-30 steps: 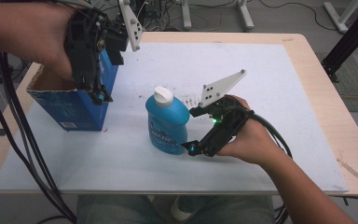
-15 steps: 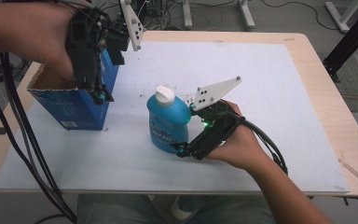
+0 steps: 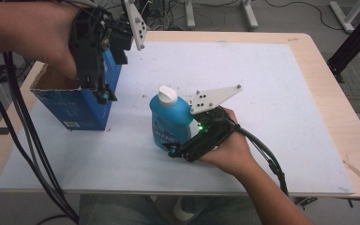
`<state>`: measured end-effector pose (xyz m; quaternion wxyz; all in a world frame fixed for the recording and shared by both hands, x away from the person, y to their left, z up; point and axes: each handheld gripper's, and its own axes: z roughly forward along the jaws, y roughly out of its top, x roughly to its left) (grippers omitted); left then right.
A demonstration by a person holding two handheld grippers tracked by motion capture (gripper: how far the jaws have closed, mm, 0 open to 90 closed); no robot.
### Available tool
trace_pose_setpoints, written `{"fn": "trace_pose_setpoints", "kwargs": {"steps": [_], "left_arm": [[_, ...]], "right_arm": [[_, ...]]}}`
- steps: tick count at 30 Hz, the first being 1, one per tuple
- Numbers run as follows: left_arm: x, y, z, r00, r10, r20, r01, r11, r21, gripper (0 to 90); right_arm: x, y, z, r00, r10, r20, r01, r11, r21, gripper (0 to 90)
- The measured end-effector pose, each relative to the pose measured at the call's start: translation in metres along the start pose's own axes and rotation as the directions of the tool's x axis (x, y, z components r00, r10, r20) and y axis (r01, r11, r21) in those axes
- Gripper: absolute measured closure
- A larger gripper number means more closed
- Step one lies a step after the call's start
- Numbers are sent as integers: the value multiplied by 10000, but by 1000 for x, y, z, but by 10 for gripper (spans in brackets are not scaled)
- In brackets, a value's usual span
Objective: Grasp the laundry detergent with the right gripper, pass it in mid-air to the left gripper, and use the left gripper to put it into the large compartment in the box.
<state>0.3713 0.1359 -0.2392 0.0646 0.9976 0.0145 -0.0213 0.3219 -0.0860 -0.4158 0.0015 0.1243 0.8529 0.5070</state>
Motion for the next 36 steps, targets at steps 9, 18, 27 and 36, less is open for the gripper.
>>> {"fn": "trace_pose_setpoints", "kwargs": {"steps": [9,18,27,36], "left_arm": [[0,0,-1,10000,-13,-14,13,10000,59,18],[2,1,-2,10000,-28,-13,28,10000,69,18],[2,1,-1,10000,-20,0,20,10000,72,18],[3,0,0,10000,-90,-7,90,9999,110,18]], "right_arm": [[2,-1,0,9992,-105,386,128,9982,-591,133],[2,-3,4,9983,-172,548,215,9968,-776,178],[3,-4,5,9973,-78,734,145,9956,-921,200],[2,-5,8,9970,-132,764,219,9932,-1147,249]]}}
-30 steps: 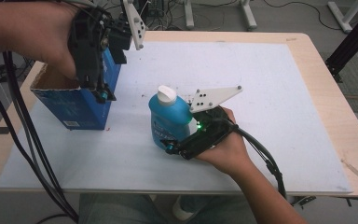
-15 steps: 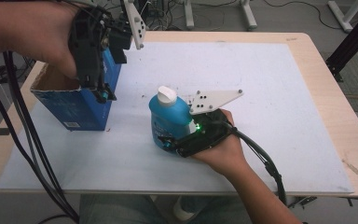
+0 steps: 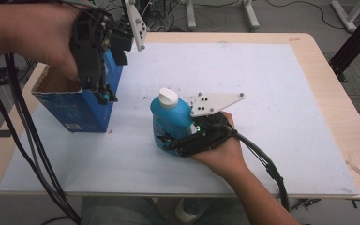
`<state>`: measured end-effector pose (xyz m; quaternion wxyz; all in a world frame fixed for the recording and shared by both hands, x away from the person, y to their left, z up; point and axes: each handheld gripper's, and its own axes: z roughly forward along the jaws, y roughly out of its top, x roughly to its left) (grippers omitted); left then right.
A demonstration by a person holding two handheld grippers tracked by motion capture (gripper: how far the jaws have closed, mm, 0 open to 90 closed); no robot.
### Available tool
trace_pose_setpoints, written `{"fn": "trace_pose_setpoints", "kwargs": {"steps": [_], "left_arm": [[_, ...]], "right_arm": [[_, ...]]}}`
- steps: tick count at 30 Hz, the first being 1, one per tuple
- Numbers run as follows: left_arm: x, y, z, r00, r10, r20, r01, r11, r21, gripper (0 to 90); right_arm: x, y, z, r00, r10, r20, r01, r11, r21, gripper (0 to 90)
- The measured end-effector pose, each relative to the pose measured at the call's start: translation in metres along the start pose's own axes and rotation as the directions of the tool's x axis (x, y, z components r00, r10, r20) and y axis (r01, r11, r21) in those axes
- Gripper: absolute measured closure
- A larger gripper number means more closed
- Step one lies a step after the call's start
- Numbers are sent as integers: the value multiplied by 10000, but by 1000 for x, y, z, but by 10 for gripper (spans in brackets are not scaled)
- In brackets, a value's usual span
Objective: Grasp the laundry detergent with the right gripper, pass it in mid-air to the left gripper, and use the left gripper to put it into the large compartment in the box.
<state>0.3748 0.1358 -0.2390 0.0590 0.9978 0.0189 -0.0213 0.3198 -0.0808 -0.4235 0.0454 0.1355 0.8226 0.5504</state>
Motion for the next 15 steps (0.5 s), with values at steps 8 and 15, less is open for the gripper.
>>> {"fn": "trace_pose_setpoints", "kwargs": {"steps": [8,15], "left_arm": [[0,1,0,10000,22,27,-22,10000,54,18],[1,2,1,10000,20,36,-21,9999,115,18]], "right_arm": [[1,0,0,9999,-114,78,114,9999,-28,277],[1,-1,0,9999,-137,18,137,9998,-148,333]]}}
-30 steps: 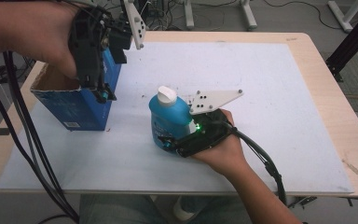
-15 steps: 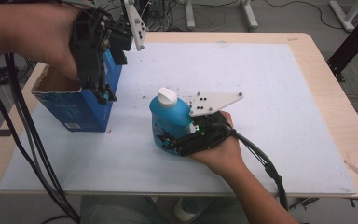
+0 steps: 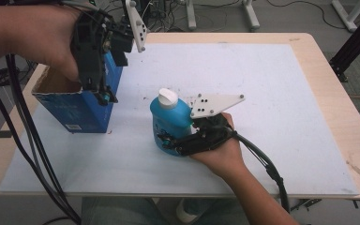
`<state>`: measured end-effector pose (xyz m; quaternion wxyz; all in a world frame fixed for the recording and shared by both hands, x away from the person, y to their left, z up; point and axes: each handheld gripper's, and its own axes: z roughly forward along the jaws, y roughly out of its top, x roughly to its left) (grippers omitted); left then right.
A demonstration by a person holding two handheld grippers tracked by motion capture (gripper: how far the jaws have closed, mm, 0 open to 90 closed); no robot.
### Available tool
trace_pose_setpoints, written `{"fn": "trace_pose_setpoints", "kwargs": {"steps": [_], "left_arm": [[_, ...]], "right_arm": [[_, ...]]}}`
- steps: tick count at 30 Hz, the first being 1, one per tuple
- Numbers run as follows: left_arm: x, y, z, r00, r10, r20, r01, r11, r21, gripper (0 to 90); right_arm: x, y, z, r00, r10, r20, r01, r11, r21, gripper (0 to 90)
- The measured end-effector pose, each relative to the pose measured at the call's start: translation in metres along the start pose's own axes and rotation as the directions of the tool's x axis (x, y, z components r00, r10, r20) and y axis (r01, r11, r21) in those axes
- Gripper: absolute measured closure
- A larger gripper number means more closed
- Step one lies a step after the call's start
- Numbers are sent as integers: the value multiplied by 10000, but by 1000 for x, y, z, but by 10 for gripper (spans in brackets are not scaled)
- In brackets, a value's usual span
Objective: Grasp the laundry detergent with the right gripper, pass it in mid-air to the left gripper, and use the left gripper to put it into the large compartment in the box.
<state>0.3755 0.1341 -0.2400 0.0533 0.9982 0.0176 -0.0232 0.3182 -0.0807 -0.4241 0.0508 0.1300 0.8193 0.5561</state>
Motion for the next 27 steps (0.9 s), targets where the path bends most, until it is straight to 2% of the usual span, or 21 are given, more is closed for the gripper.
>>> {"fn": "trace_pose_setpoints", "kwargs": {"steps": [10,19,27], "left_arm": [[0,0,-1,10000,-49,-5,49,10000,4,18],[-1,1,-2,10000,-55,-53,55,10000,51,18],[-1,0,-2,10000,-20,-82,21,9999,107,18]], "right_arm": [[3,-1,1,9999,-128,1,128,9998,-126,397],[6,-1,0,9977,-571,362,581,9979,-271,454],[4,2,-4,9989,-421,220,425,9989,-174,457]]}}
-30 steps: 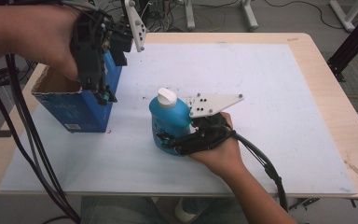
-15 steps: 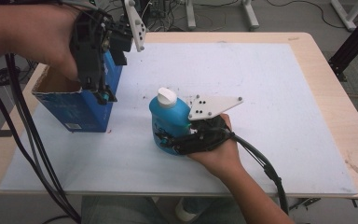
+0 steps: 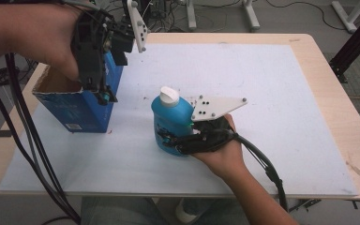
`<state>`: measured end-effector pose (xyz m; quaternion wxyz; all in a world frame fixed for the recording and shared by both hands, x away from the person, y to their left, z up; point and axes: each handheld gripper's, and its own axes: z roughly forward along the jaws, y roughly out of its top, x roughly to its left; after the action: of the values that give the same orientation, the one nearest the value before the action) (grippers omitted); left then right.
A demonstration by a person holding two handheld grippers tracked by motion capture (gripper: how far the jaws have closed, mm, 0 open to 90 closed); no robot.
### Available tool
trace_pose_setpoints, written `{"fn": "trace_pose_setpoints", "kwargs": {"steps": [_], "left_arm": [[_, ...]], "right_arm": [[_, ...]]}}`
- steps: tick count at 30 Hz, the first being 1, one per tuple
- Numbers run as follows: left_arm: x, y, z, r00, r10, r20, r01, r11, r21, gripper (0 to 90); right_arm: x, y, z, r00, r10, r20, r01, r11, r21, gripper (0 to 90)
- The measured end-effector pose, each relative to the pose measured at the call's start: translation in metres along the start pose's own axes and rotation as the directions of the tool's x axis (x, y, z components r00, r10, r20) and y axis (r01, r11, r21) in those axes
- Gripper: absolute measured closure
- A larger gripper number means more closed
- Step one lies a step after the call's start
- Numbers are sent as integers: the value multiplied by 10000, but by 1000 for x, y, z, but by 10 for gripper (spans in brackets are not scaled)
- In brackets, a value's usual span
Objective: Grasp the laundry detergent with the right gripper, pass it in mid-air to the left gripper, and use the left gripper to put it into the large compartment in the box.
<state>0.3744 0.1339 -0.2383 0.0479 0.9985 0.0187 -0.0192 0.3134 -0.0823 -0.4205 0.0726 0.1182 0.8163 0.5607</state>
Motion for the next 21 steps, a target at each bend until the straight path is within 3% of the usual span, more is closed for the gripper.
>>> {"fn": "trace_pose_setpoints", "kwargs": {"steps": [21], "left_arm": [[-7,12,-10,9999,98,-124,-99,9999,-74,18]], "right_arm": [[-9,21,-25,9989,-289,-362,292,9995,86,457]]}}
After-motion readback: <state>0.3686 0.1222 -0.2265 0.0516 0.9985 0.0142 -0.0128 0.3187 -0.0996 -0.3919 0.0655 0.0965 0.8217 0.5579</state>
